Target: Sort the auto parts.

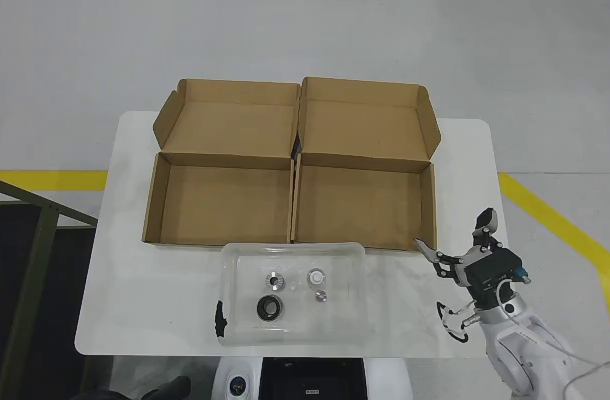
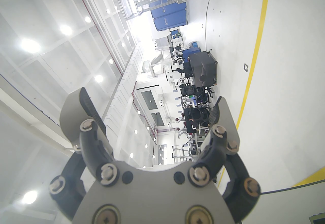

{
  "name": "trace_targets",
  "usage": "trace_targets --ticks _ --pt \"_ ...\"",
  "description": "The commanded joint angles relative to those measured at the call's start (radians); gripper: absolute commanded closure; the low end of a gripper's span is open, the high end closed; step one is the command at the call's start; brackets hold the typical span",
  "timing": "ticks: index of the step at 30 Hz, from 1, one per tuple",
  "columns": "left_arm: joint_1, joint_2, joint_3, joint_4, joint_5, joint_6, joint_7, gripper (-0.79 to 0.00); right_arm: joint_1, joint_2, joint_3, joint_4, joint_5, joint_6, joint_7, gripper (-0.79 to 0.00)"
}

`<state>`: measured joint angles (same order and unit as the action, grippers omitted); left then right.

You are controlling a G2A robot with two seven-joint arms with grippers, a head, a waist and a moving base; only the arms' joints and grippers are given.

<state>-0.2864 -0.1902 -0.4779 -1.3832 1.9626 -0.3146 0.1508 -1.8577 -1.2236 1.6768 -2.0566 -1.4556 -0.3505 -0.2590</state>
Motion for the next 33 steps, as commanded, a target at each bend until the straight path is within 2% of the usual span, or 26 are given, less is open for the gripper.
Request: trace_targets --ticks 1,10,15,33 --pt "0.0 0.0 0.0 0.0 0.0 0.0 0.0 -0.785 0.011 0.001 -0.014 -0.004 -0.007 -0.015 0.031 -0.785" --pt "0.0 0.0 0.0 0.0 0.0 0.0 0.0 -0.785 0.099 0.009 -0.077 -0.036 0.009 -0.141 0.205 -0.785" --pt "0.0 0.0 0.0 0.0 0.0 0.0 0.0 -0.785 0.157 0.013 -0.119 -0.043 0.078 -0.23 0.271 -0.785" --pt "0.0 0.0 0.0 0.0 0.0 0.0 0.0 -0.785 0.341 0.033 -0.324 -0.03 0.048 -0.523 0.528 -0.785"
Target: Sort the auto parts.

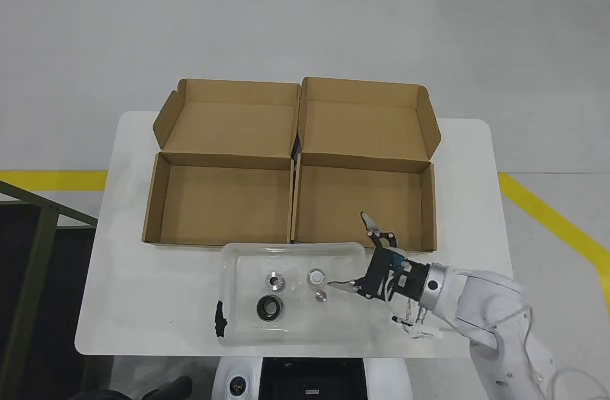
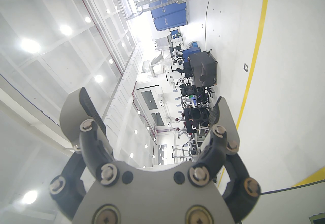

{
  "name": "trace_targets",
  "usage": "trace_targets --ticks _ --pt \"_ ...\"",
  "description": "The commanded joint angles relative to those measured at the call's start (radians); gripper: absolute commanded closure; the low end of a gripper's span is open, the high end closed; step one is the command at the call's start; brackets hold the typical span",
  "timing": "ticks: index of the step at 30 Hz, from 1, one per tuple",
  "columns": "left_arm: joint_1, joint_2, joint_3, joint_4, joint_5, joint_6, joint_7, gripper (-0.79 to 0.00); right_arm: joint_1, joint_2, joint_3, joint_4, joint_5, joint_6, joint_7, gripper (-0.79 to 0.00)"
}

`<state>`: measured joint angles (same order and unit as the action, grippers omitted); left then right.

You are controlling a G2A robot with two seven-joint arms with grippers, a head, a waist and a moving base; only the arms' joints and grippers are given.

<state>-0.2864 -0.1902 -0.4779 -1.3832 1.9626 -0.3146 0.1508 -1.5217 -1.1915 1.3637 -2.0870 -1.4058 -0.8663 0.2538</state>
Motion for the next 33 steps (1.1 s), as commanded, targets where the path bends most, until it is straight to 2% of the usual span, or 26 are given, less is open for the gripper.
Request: trace_targets --ticks 1,16,33 --pt "0.0 0.0 0.0 0.0 0.0 0.0 0.0 -0.785 0.01 0.001 -0.024 0.0 -0.003 -0.013 0.029 -0.785" --pt "0.0 0.0 0.0 0.0 0.0 0.0 0.0 -0.785 0.081 0.006 -0.188 0.037 -0.019 -0.05 0.162 -0.785" --pt "0.0 0.0 0.0 0.0 0.0 0.0 0.0 -0.785 0.096 0.021 -0.24 0.077 -0.028 -0.043 0.227 -0.785"
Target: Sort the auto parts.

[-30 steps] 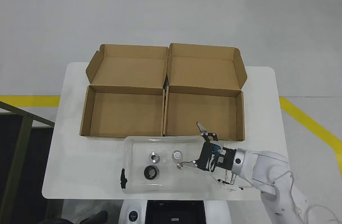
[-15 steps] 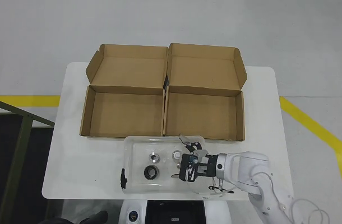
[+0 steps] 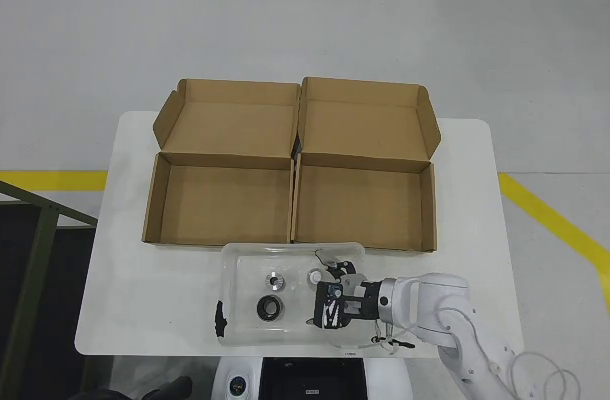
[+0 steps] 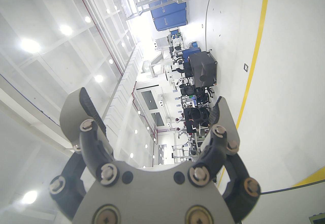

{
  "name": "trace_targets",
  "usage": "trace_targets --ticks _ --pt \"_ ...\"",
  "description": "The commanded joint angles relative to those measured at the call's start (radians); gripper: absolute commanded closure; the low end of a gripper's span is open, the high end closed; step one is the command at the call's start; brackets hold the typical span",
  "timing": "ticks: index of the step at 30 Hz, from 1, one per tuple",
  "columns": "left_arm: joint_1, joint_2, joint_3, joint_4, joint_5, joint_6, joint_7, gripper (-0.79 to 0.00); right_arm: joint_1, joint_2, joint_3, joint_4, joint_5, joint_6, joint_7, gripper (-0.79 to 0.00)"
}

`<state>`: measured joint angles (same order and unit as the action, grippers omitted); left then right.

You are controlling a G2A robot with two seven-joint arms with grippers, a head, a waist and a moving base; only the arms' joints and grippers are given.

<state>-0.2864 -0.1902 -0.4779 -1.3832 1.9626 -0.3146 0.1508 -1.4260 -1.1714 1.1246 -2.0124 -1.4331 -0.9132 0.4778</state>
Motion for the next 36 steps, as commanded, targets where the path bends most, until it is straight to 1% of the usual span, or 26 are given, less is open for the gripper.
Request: trace_targets --ticks 1,5,7,9,10,11,13,21,24,25,26,27,28,29,30,36 --pt "0.0 0.0 0.0 0.0 0.0 0.0 0.0 -0.785 0.002 0.001 -0.001 0.004 -0.004 0.012 0.006 -0.785" --pt "0.0 0.0 0.0 0.0 0.0 0.0 0.0 -0.785 0.008 0.003 -0.008 0.009 -0.019 0.041 0.01 -0.785" --pt "0.0 0.0 0.0 0.0 0.0 0.0 0.0 -0.785 0.01 0.005 -0.013 0.013 -0.022 0.048 0.01 -0.683" --pt "0.0 0.0 0.0 0.0 0.0 0.0 0.0 -0.785 0.011 0.006 -0.018 0.016 -0.023 0.052 0.011 -0.619" --pt "0.0 0.0 0.0 0.0 0.0 0.0 0.0 -0.785 0.012 0.006 -0.02 0.018 -0.025 0.052 0.012 -0.533" --pt "0.0 0.0 0.0 0.0 0.0 0.0 0.0 -0.785 0.014 0.007 -0.022 0.021 -0.026 0.055 0.013 -0.477" --pt "0.0 0.0 0.0 0.0 0.0 0.0 0.0 -0.785 0.016 0.008 -0.025 0.024 -0.03 0.06 0.017 -0.422" --pt "0.0 0.0 0.0 0.0 0.0 0.0 0.0 -0.785 0.032 0.012 -0.041 0.039 -0.04 0.085 0.017 -0.382" --pt "0.0 0.0 0.0 0.0 0.0 0.0 0.0 -0.785 0.037 0.012 -0.048 0.045 -0.038 0.09 0.018 -0.326" --pt "0.0 0.0 0.0 0.0 0.0 0.0 0.0 -0.785 0.039 0.013 -0.05 0.046 -0.038 0.092 0.019 -0.28" --pt "0.0 0.0 0.0 0.0 0.0 0.0 0.0 -0.785 0.04 0.013 -0.052 0.047 -0.037 0.093 0.018 -0.271" --pt "0.0 0.0 0.0 0.0 0.0 0.0 0.0 -0.785 0.041 0.013 -0.054 0.049 -0.031 0.092 0.014 -0.179" --pt "0.0 0.0 0.0 0.0 0.0 0.0 0.0 -0.785 0.042 0.014 -0.055 0.052 -0.022 0.09 0.008 -0.111" --pt "0.0 0.0 0.0 0.0 0.0 0.0 0.0 -0.785 0.044 0.014 -0.056 0.053 -0.015 0.087 0.003 -0.025" --pt "0.0 0.0 0.0 0.0 0.0 0.0 0.0 -0.785 0.046 0.015 -0.055 0.054 -0.009 0.085 -0.001 0.0" --pt "0.0 0.0 0.0 0.0 0.0 0.0 0.0 -0.785 0.052 0.019 -0.04 0.049 0.026 0.084 -0.042 0.0"
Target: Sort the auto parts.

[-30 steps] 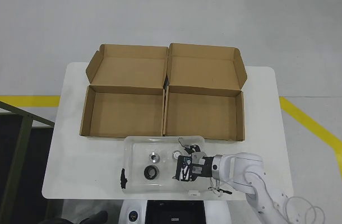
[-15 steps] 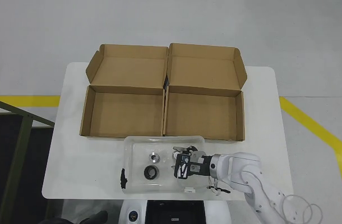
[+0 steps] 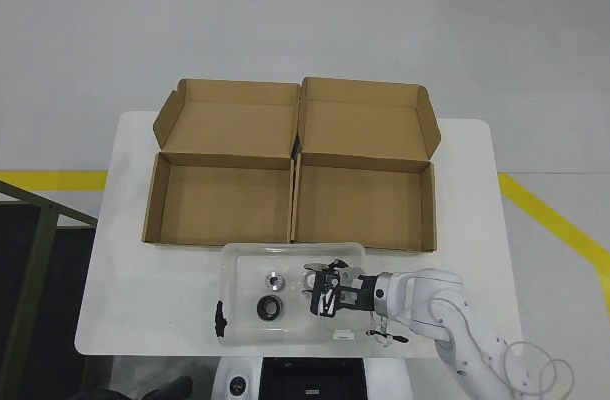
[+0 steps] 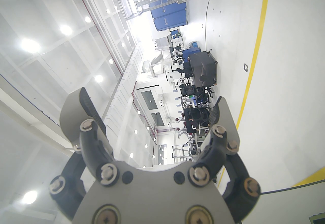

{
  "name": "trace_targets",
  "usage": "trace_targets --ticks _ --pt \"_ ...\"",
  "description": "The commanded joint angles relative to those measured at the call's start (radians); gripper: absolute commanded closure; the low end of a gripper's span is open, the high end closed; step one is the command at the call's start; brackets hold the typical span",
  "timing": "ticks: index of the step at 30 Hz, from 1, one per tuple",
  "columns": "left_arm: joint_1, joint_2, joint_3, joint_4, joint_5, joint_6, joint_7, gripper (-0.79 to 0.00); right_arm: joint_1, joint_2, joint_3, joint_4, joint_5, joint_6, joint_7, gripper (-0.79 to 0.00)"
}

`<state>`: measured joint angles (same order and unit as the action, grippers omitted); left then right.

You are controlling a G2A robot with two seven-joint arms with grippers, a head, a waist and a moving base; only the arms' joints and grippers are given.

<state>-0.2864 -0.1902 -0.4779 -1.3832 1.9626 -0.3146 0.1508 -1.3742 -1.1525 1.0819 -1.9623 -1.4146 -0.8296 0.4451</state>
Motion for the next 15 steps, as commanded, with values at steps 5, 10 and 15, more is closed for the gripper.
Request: trace_targets --ticks 5,10,15 --pt "0.0 0.0 0.0 0.0 0.0 0.0 0.0 -0.785 0.006 0.004 0.014 -0.009 0.064 -0.016 -0.08 0.0" --pt "0.0 0.0 0.0 0.0 0.0 0.0 0.0 -0.785 0.012 0.006 0.023 -0.016 0.113 -0.033 -0.155 0.0" --pt "0.0 0.0 0.0 0.0 0.0 0.0 0.0 -0.785 0.021 0.009 0.037 -0.017 0.149 -0.036 -0.223 0.0"
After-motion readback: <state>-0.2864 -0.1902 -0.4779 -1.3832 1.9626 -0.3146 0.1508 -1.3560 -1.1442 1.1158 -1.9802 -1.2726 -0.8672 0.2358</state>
